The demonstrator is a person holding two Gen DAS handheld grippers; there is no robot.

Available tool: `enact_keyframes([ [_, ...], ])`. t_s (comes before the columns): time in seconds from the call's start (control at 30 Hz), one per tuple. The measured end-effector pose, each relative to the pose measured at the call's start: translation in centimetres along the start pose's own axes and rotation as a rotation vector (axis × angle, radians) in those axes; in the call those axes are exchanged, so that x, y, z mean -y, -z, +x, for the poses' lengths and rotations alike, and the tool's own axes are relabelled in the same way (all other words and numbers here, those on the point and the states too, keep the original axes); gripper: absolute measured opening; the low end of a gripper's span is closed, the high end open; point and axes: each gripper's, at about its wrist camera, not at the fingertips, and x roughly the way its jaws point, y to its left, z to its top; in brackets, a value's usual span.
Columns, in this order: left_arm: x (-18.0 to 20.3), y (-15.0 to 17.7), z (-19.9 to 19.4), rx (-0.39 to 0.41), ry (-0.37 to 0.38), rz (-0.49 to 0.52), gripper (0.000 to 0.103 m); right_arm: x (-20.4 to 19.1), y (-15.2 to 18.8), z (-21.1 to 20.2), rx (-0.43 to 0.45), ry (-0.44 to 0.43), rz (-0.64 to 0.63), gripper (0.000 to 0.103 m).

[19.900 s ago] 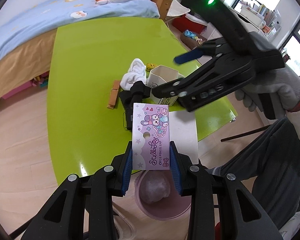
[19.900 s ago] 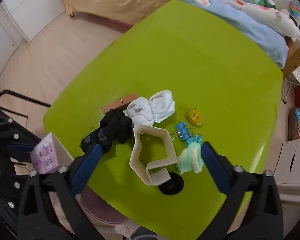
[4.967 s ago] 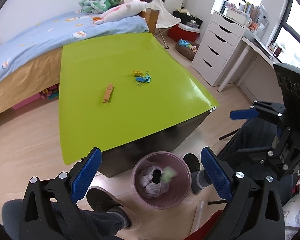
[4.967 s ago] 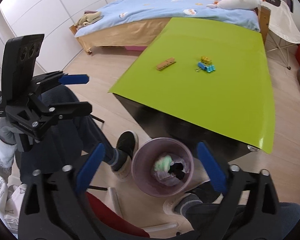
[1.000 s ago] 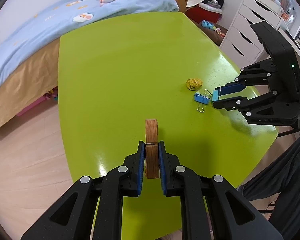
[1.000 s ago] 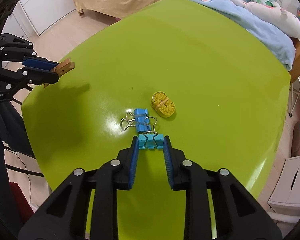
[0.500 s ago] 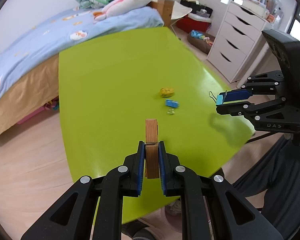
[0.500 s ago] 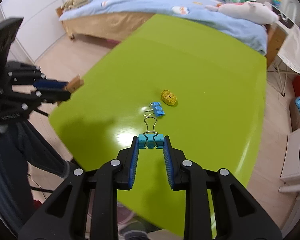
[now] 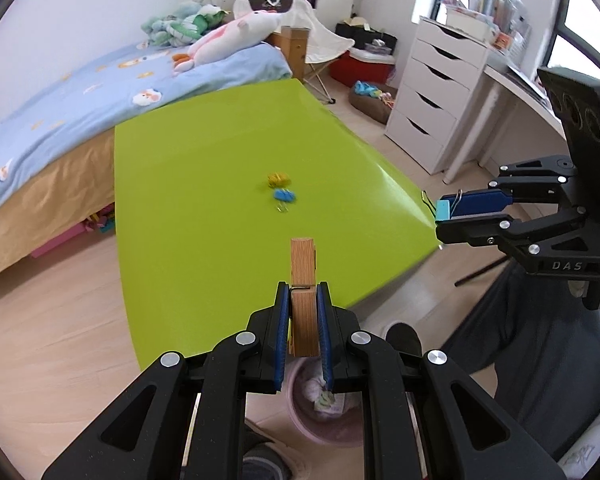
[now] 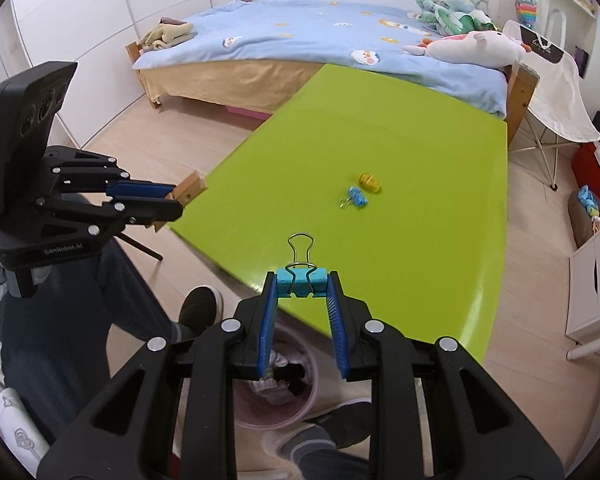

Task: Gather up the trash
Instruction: 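Carry the clothespin and binder clip over the trash bin with both tools, then open both tools to drop the clothespin and binder clip into the bin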

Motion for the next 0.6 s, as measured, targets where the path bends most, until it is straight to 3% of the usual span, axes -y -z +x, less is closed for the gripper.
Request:
enact_keyframes([
  [0.33,1.7,3.3,-1.6,-0.009,0.011,-0.007,0.013,-3.7,4.7,0.1,-0.044,-0.067,0.005,0.024],
  [0.6,1.5,4.2,-2.7,-0.017,0.018,-0.018,0.013,-4.4,4.9,1.1,-0.073,-0.099,-0.009,0.024],
])
